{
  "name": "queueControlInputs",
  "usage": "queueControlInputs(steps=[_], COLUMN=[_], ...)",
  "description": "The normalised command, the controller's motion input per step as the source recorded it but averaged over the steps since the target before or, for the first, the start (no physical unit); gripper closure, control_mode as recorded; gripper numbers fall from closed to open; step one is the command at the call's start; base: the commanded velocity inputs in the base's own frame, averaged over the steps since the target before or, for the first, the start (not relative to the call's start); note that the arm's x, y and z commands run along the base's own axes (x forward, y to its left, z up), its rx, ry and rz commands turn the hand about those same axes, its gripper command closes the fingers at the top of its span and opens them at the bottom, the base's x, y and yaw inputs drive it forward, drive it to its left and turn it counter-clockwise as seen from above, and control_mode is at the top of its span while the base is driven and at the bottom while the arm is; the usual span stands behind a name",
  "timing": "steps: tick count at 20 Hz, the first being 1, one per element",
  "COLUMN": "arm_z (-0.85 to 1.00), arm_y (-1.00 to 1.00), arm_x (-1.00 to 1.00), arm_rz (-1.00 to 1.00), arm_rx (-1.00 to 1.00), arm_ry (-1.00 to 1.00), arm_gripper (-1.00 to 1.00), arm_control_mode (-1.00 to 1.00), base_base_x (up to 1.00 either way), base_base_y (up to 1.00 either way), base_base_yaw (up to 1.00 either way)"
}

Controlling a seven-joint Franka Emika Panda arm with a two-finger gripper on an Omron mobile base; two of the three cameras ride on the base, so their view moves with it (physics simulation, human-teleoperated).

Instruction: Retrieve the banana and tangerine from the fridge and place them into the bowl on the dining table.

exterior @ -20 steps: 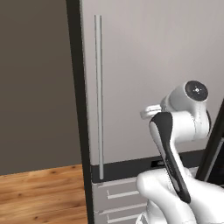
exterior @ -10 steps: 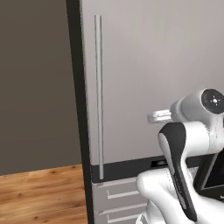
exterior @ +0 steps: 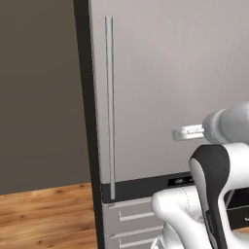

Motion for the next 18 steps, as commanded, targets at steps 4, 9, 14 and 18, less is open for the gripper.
queueControlInputs(steps=[4,9,14,18], arm_z=[-0.25,-0.04,-0.17,-0.29], arm_y=[-0.2,-0.48,-0.41,-0.02], arm_x=[-0.03,0.0,0.0,0.07], arm_rz=[0.03,0.03,0.08,0.02], arm_rx=[0.06,0.11,0.1,0.01], arm_ry=[-0.11,-0.07,-0.06,-0.01], arm_gripper=[-1.0,-1.0,-1.0,-1.0], arm_control_mode=[-1.0,-1.0,-1.0,-1.0], base_base_x=[0.0,0.0,0.0,0.0], base_base_y=[0.0,0.0,0.0,0.0], base_base_yaw=[0.0,0.0,0.0,0.0])
